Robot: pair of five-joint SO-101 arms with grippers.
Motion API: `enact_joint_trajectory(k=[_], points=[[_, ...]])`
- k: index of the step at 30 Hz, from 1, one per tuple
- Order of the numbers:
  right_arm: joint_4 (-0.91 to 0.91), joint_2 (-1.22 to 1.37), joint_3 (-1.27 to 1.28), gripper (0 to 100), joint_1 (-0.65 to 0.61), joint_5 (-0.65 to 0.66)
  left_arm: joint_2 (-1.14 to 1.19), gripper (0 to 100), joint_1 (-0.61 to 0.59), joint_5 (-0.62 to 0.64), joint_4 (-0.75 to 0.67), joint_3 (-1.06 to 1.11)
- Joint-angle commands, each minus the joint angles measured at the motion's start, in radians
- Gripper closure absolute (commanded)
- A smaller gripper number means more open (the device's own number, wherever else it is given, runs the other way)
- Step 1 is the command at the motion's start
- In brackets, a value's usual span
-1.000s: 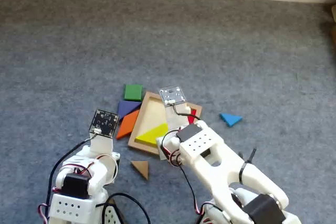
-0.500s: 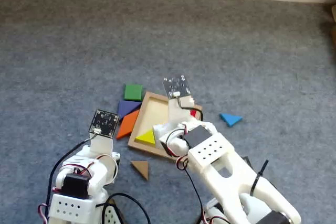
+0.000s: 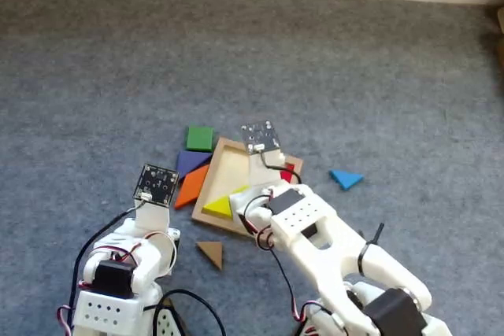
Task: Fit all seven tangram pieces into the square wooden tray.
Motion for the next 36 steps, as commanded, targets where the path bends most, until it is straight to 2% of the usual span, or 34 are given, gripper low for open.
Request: enact_joint_trajectory(k=[1,6,13,17,21,30,33,36], points=[[0.087,0.01,0.012,98.3,0.015,0.066,-0.022,100,-0.008,0.009,0.002,0.019],[0.177,0.007,-0.004,98.3,0.015,0.069,-0.022,100,-0.008,0.009,0.002,0.019],[0.464,0.007,-0.183,98.3,0.018,0.069,-0.022,100,-0.008,0.009,0.002,0.019],[0.558,0.005,-0.269,98.3,0.094,0.069,-0.022,100,-0.008,0.009,0.002,0.019],[0.565,0.005,-0.32,98.1,0.217,0.077,-0.022,100,-0.008,0.009,0.002,0.019],[0.564,0.008,-0.409,95.8,0.456,0.473,-0.022,100,-0.008,0.009,0.002,0.019],[0.562,0.018,-0.43,85.2,0.561,0.574,-0.022,100,-0.008,0.009,0.002,0.019],[0.562,0.018,-0.427,73.5,0.598,0.628,-0.022,100,-0.008,0.009,0.002,0.019]])
